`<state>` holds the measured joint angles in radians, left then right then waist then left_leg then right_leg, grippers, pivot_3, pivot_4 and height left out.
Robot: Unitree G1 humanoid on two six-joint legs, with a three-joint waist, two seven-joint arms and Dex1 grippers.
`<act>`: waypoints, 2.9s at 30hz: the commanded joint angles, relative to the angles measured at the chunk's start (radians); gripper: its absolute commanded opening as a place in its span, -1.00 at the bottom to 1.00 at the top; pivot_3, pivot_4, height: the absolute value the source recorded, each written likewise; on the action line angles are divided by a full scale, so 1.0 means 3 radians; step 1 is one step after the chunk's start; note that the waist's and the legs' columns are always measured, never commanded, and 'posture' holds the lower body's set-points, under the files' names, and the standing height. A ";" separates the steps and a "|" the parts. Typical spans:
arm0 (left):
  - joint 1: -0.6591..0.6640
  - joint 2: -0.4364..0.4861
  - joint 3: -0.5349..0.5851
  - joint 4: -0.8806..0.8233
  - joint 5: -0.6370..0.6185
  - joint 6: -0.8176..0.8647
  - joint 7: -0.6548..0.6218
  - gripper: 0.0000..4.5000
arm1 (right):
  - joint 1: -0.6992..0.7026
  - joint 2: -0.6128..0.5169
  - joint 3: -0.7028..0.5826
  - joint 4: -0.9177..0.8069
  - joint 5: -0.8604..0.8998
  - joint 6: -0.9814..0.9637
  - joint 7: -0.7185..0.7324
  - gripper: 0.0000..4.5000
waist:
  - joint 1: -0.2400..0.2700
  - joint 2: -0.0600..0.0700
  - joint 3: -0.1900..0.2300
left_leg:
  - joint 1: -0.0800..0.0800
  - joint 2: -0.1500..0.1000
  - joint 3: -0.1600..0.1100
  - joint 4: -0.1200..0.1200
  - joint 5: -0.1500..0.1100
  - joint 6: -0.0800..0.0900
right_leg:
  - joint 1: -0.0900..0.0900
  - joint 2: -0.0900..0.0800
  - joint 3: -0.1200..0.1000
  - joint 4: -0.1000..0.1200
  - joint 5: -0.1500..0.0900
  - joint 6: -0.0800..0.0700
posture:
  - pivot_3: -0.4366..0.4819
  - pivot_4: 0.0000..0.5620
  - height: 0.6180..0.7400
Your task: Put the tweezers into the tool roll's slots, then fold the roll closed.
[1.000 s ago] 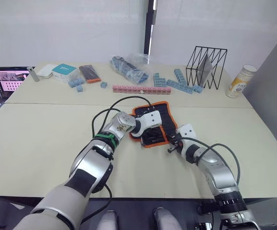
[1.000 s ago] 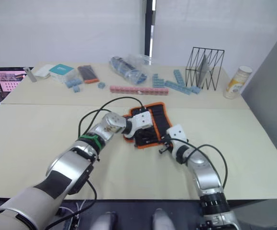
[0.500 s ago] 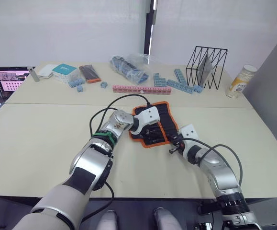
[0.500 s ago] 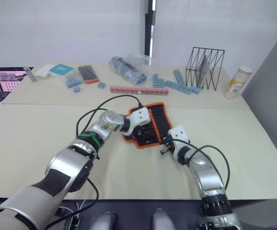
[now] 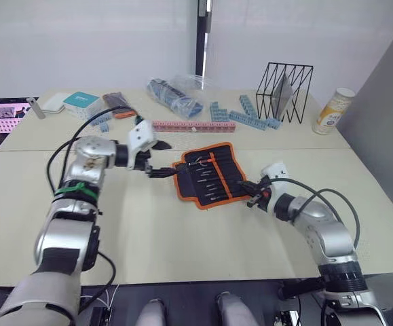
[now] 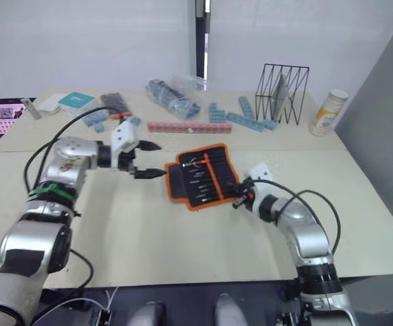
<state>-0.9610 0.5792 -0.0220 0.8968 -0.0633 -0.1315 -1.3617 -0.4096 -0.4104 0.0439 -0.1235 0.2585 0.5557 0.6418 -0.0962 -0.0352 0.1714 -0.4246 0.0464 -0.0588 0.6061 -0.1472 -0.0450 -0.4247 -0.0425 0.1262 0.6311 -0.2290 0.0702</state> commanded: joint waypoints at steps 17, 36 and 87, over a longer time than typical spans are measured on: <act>0.1195 0.0488 0.0166 -0.1490 -0.0542 0.0855 -0.0054 1.00 | -0.0574 0.0328 0.1575 0.0268 -0.1336 -0.0399 -0.0362 0.99 | 0.0092 0.0000 0.0000 | -0.0002 0.0004 0.0002 0.0008 0.0000 0.0000 | -0.0003 0.0000 -0.0005 0.0003 0.0000 -0.0005 | -0.05 -0.47 1.00; 0.1151 0.0503 -0.0069 -0.1323 -0.0206 0.0453 0.0106 1.00 | -0.0721 0.0537 0.1625 0.0691 -0.1832 -0.0662 -0.0456 -0.40 | 0.0090 0.0000 0.0000 | 0.0000 0.0005 0.0002 0.0006 0.0000 0.0000 | -0.0003 0.0001 -0.0007 0.0005 0.0000 -0.0007 | -0.05 -0.47 1.00; -0.0221 -0.0314 -0.0918 0.0656 0.1011 -0.1641 0.0624 -0.99 | 0.0027 -0.0468 0.0716 -0.0067 -0.1136 -0.0379 -0.0059 -1.00 | 0.0154 -0.0004 0.0001 | -0.0002 0.0001 0.0003 0.0016 0.0000 0.0000 | 0.0001 0.0000 -0.0003 0.0004 0.0002 0.0001 | -0.05 -0.47 1.00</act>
<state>-1.0350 0.4713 -0.3205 1.1336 0.2674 -0.6388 -1.1689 -0.3615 -0.5456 0.2677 -0.1706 -0.0526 0.5008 0.6440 -0.0499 -0.0364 0.1717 -0.4249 0.0467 -0.0577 0.6108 -0.1471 -0.0450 -0.4243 -0.0425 0.1253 0.6324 -0.2283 0.0704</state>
